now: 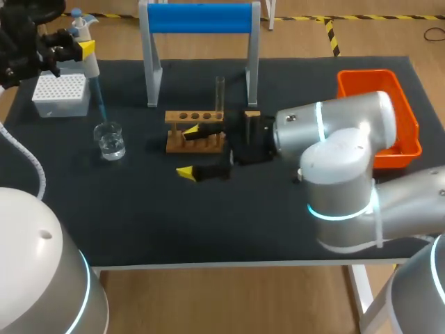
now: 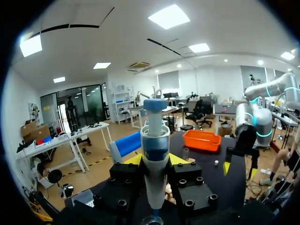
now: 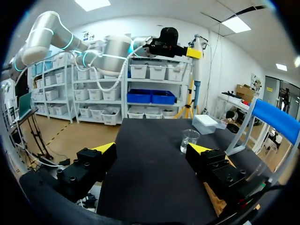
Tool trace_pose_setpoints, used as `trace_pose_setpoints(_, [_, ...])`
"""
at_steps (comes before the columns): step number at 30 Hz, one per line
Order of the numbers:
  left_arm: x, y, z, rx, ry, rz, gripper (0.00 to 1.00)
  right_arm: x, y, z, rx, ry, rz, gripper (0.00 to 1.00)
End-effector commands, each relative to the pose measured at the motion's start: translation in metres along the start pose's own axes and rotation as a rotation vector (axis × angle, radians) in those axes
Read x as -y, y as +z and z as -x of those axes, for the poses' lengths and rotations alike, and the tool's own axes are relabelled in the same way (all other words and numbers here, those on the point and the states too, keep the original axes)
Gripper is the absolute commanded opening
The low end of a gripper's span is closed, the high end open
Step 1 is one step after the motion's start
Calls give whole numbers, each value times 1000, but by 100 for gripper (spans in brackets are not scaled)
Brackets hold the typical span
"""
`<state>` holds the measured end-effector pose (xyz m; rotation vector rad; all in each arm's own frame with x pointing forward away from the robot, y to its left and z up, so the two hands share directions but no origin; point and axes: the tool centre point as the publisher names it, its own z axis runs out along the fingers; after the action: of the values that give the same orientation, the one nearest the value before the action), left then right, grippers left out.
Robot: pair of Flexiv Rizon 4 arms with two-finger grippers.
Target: Invert the test tube, pick up the pipette, mount the tip to pipette, aspirate from beaker and dispense into the tube, eject the tip, return the pipette, and cap with the stopper.
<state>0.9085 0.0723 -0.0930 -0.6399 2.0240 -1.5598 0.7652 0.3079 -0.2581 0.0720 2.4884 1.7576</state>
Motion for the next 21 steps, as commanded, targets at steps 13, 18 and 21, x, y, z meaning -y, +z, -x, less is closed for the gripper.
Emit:
trace_pose_setpoints(13, [-1,1,0,2,1,-3,0,14,56,34,158,-1,-52,100])
trace_pose_setpoints(18, [-1,1,0,2,1,-3,0,17,63,45,184,-4,-61,100])
trace_pose_setpoints(21, [-1,1,0,2,1,-3,0,18,69,50,191,-8,-61,100])
